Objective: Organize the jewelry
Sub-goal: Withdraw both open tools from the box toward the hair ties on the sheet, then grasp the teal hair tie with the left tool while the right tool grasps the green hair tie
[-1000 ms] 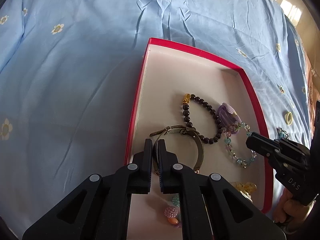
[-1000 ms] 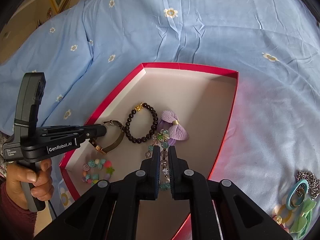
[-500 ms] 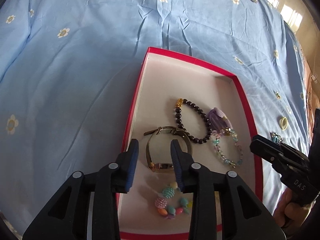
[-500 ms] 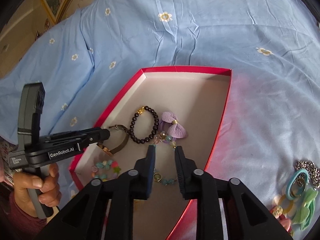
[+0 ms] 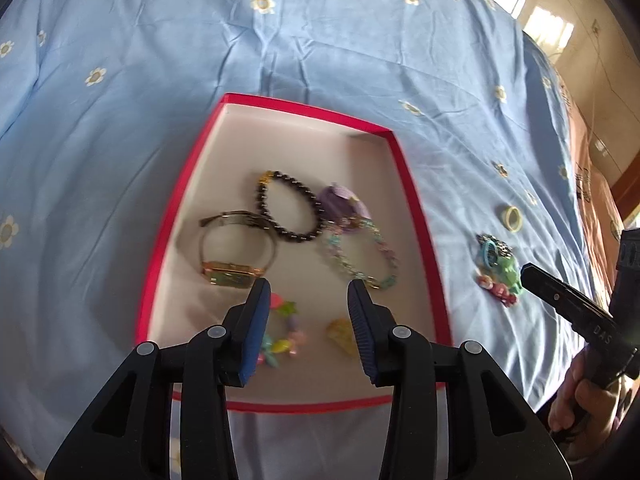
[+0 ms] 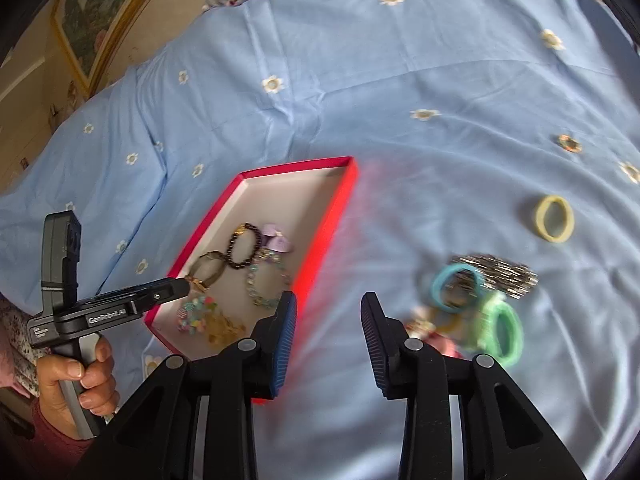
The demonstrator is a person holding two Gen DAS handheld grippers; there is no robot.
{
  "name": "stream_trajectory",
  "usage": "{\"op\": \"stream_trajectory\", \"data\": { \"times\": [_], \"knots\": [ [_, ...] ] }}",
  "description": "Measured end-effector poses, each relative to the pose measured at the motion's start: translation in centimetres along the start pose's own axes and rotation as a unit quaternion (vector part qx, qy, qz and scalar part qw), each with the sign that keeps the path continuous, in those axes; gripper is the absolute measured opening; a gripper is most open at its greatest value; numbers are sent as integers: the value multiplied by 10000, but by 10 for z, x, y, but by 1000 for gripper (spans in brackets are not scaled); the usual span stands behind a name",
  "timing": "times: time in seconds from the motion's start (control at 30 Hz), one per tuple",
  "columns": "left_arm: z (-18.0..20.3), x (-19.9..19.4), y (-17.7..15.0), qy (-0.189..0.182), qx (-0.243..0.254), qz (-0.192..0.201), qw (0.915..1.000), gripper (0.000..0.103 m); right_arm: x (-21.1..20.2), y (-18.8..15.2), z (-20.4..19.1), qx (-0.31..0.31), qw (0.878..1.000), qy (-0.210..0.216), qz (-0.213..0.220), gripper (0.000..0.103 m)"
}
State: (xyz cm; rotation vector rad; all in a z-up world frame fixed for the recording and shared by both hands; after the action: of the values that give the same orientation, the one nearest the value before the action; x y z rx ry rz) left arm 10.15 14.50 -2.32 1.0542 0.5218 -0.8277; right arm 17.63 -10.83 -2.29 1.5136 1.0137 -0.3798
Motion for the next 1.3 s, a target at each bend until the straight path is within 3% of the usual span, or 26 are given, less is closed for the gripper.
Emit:
{"op": "stream_trajectory", "data": {
  "times": [0.5,1.3],
  "knots": [
    [66,24,-5,-334,537,-274,9976,39,-35,-33,79,573,9969,-545,50,36],
    [125,107,26,-596,1209,-899,9868,39,7,-19,97,203,9971,-648,-334,32]
  ]
}}
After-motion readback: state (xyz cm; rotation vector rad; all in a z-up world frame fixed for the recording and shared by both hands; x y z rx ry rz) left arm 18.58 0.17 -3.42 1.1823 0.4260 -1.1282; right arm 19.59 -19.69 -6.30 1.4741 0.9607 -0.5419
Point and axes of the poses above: each gripper's, at about its wrist camera, not at the fingertips, and x roughly the way its jaws point, z to its right, y to its top, the point moved 1 cm from there along x, roughly the way its jaws point, and after that the axes turned 14 degrees about -y, right-handed, at the moved point
